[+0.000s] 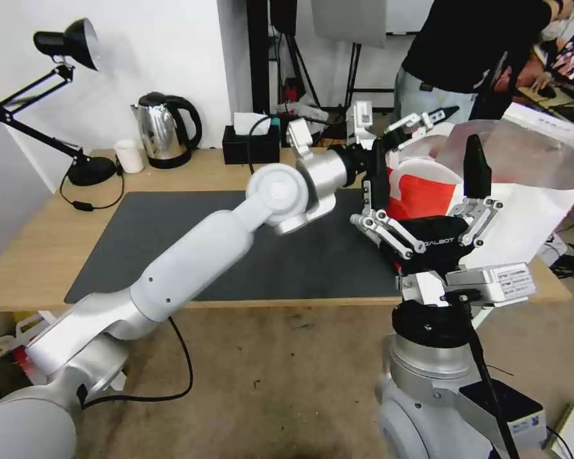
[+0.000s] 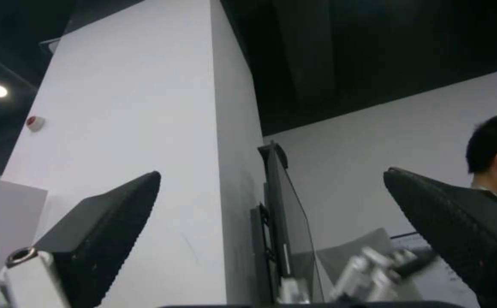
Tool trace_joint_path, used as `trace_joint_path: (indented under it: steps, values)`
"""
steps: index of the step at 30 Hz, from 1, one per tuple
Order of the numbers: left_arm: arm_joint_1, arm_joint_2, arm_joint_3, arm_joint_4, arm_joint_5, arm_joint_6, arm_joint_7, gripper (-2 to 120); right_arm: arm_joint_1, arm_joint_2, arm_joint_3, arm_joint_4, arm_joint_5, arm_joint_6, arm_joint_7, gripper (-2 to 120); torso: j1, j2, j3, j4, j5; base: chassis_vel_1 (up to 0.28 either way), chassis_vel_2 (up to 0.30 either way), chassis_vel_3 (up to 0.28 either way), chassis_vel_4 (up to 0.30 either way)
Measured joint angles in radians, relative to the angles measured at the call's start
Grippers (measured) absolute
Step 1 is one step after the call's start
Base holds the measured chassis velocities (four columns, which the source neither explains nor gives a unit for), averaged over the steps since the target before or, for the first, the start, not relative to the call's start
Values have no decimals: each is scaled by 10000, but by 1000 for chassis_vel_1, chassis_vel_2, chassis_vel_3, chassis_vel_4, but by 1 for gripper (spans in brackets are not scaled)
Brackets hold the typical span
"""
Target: Pick up the trash from the table and place it into the takeout bag.
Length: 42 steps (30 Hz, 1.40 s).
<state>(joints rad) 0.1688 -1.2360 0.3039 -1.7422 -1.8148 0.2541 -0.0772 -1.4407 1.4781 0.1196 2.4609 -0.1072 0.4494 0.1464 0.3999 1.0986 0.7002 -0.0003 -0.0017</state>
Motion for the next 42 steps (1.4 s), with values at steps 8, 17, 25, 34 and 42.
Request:
trace_joint_path:
  steps: [8, 17, 25, 34, 42]
  values:
    - [-369, 1382, -1043, -395, -235, -22, 202, 100, 15, 3, -42, -159, -48, -12, -13, 100, 0, 0, 0, 4, -1, 0, 0, 0, 0]
    - [927, 3556, -3205, -483, 429, -56, 1140, 100, 101, -29, -12, -343, -64, -19, -22, 100, -1, 1, 0, 4, -5, 0, 0, 0, 0]
    - [2911, 4809, -5267, -608, 1321, -318, 2171, 100, 110, -92, -13, -455, -78, -24, -23, 100, 0, 3, -1, 4, -3, 0, 0, 0, 0]
    - [6540, 4654, -8713, -1493, 4016, -936, 3548, 100, 272, -109, -2, -511, -78, -123, -11, 100, -2, 3, -1, 6, 2, 0, 0, 0, 0]
    - [10026, 2997, -11414, -3263, 8423, -2992, 4207, 100, 339, -199, 89, -502, -7, -241, 25, 100, -1, 4, -1, 2, 4, 0, 0, 0, 0]
